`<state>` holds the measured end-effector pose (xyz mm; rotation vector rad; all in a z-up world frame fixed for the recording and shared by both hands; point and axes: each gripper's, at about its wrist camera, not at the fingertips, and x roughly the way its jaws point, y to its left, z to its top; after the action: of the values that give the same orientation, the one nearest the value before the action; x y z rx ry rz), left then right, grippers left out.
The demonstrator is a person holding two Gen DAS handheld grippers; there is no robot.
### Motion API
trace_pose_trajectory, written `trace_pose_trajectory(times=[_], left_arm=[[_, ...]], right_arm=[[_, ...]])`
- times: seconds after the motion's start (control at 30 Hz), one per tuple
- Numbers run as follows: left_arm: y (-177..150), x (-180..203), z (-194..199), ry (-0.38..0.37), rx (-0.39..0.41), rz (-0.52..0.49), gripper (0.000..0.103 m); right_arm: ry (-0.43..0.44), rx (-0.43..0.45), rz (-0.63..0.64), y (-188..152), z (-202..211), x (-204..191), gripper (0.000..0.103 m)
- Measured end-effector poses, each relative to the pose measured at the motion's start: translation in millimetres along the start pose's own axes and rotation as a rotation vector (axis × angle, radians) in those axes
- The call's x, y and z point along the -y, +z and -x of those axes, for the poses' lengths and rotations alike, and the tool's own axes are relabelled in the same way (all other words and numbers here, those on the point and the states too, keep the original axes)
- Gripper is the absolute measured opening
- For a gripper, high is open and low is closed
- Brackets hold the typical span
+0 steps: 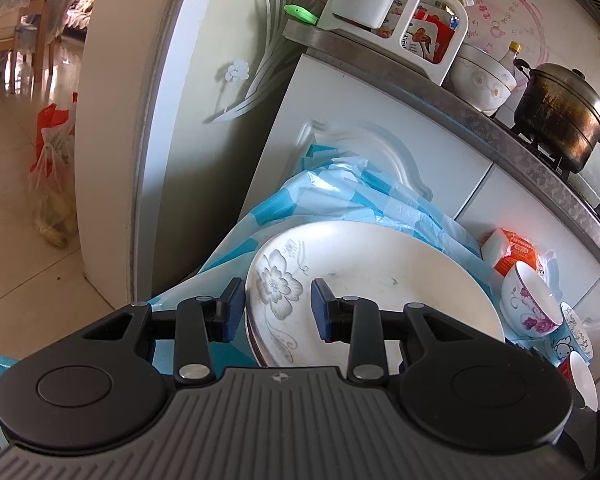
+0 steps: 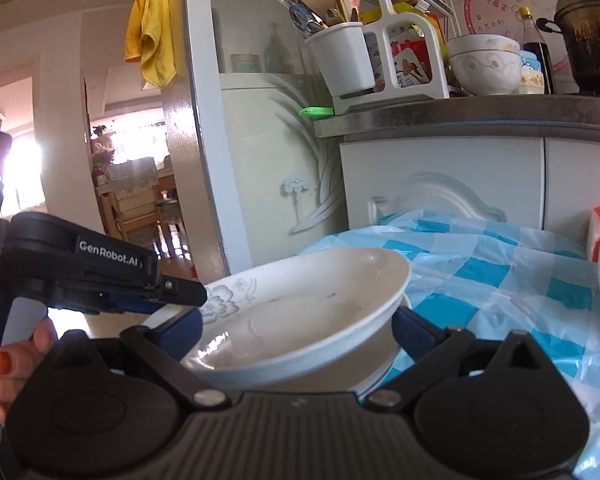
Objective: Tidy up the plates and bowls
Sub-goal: 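Lift the small plate with the right gripper and carry it toward the plate stack, then lower the small plate onto the plate stack and open the right gripper, then move the left gripper toward the pink-flower white bowl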
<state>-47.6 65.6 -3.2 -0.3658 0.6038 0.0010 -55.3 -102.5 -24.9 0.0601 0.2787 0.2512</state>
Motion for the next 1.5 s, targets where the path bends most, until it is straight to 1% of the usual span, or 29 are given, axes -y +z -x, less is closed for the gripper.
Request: trace_pose_trajectory(times=[0.1, 0.17, 0.27, 0.33, 0.43, 0.67, 0.77, 0.97, 1.1, 1.2, 1.3, 1.47, 1.5], left_arm=[[0, -1, 0, -0.006, 0.001, 0.012, 0.038], [0, -2, 1, -0.008, 0.002, 0.020, 0.038], [0, -2, 4, -0.008, 0.009, 0.017, 0.043], [1, -3, 6, -0.009, 0.010, 0.022, 0.050], [1, -3, 12, -0.003, 0.024, 0.012, 0.053], [0, -1, 22, 0.007, 0.030, -0.008, 0.054], [-1, 1, 27, 0.003, 0.031, -0.015, 0.057], [-6, 7, 33, 0.008, 0.022, -0.059, 0.061], [-11, 13, 37, 0.005, 0.013, -0.091, 0.063], [-16, 19, 40, 0.005, 0.011, -0.120, 0.067], [-21, 25, 44, 0.000, 0.007, -0.147, 0.068], [-30, 34, 49, -0.014, -0.003, -0.195, 0.076], [-31, 36, 50, -0.016, -0.003, -0.206, 0.081]], right_arm=[[-0.057, -0.037, -0.003, -1, -2, -3, 0.103], [-0.049, -0.063, -0.041, -4, -3, 2, 0.102], [-0.052, -0.064, -0.052, -5, 2, 0, 0.102], [-0.059, -0.069, -0.059, -6, 5, -2, 0.102], [-0.059, -0.066, -0.081, -6, 13, -4, 0.102], [-0.116, -0.051, -0.139, -11, 34, -1, 0.102], [-0.143, -0.055, -0.160, -16, 43, 0, 0.102], [-0.195, -0.070, -0.166, -26, 61, -4, 0.102], [-0.223, -0.085, -0.195, -34, 73, -3, 0.102], [-0.250, -0.086, -0.217, -38, 84, -1, 0.102], [-0.278, -0.088, -0.243, -43, 93, 1, 0.102], [-0.318, -0.083, -0.276, -48, 107, 3, 0.102], [-0.328, -0.080, -0.279, -49, 110, 3, 0.102]])
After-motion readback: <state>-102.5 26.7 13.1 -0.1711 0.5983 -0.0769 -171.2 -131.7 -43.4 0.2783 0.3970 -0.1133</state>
